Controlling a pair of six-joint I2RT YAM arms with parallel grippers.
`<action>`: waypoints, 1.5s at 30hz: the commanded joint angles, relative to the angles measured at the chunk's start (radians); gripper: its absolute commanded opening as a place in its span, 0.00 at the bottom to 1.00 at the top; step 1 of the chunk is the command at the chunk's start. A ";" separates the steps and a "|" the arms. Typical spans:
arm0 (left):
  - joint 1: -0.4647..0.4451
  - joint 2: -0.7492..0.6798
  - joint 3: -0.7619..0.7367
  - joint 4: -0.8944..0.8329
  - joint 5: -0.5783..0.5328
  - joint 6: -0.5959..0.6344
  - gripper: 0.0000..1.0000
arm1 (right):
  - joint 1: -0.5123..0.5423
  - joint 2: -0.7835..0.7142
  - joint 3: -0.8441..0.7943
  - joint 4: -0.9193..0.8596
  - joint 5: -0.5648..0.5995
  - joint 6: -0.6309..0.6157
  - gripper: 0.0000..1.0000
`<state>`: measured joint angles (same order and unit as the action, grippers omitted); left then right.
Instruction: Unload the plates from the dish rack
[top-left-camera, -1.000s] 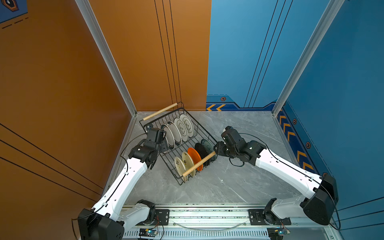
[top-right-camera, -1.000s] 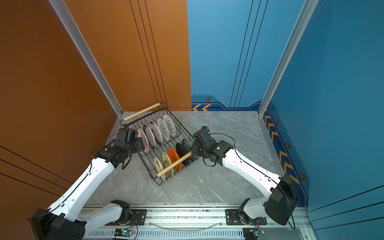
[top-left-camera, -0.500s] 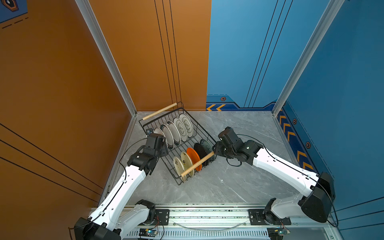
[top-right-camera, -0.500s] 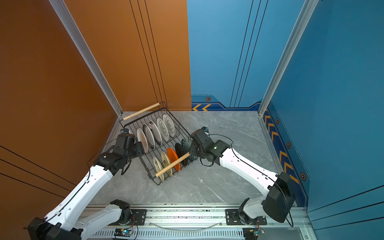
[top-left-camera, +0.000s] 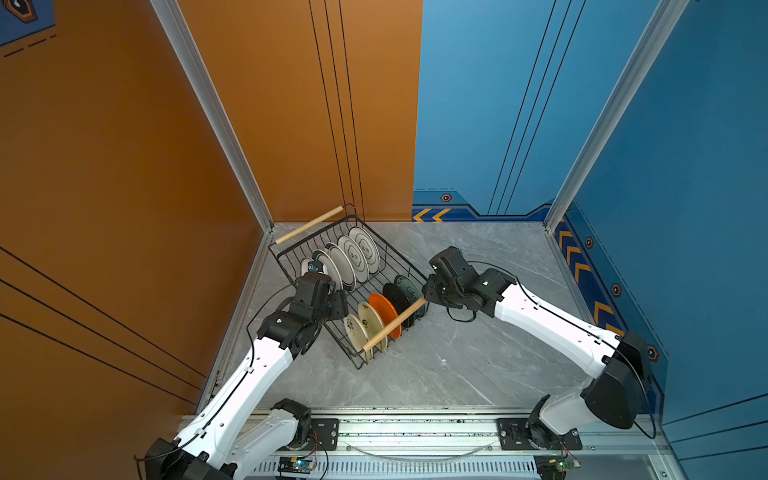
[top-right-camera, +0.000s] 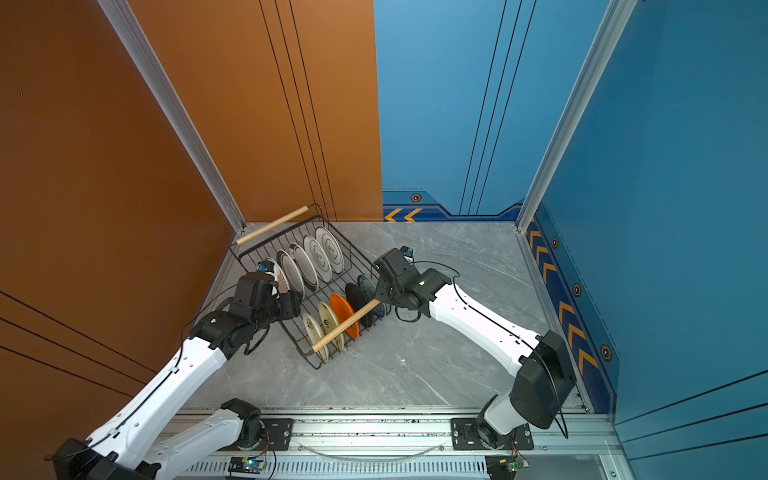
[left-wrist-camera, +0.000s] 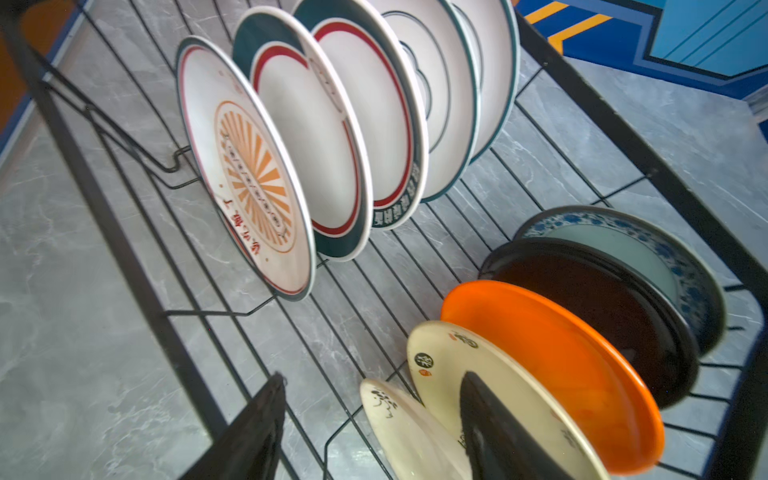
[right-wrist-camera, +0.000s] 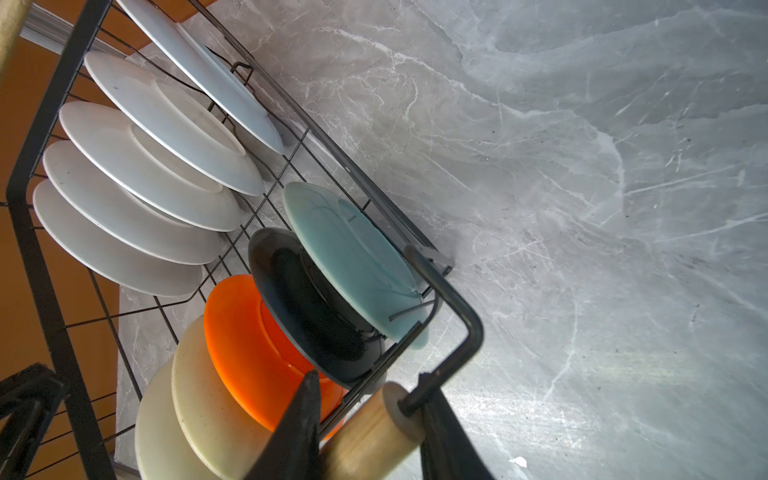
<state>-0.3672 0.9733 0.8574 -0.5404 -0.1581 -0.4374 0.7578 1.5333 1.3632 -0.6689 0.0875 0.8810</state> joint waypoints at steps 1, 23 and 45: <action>-0.018 -0.007 0.009 0.013 0.052 0.022 0.68 | -0.013 0.060 0.046 -0.103 -0.010 -0.159 0.16; -0.054 0.110 0.120 -0.043 0.176 0.113 0.67 | -0.203 0.323 0.421 -0.285 -0.176 -0.531 0.00; -0.111 0.219 0.348 -0.317 0.104 0.388 0.74 | -0.369 0.534 0.698 -0.360 -0.340 -0.753 0.04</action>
<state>-0.4583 1.2274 1.1976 -0.8230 -0.0105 -0.1310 0.3962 2.0277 2.0293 -0.9604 -0.2558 0.2634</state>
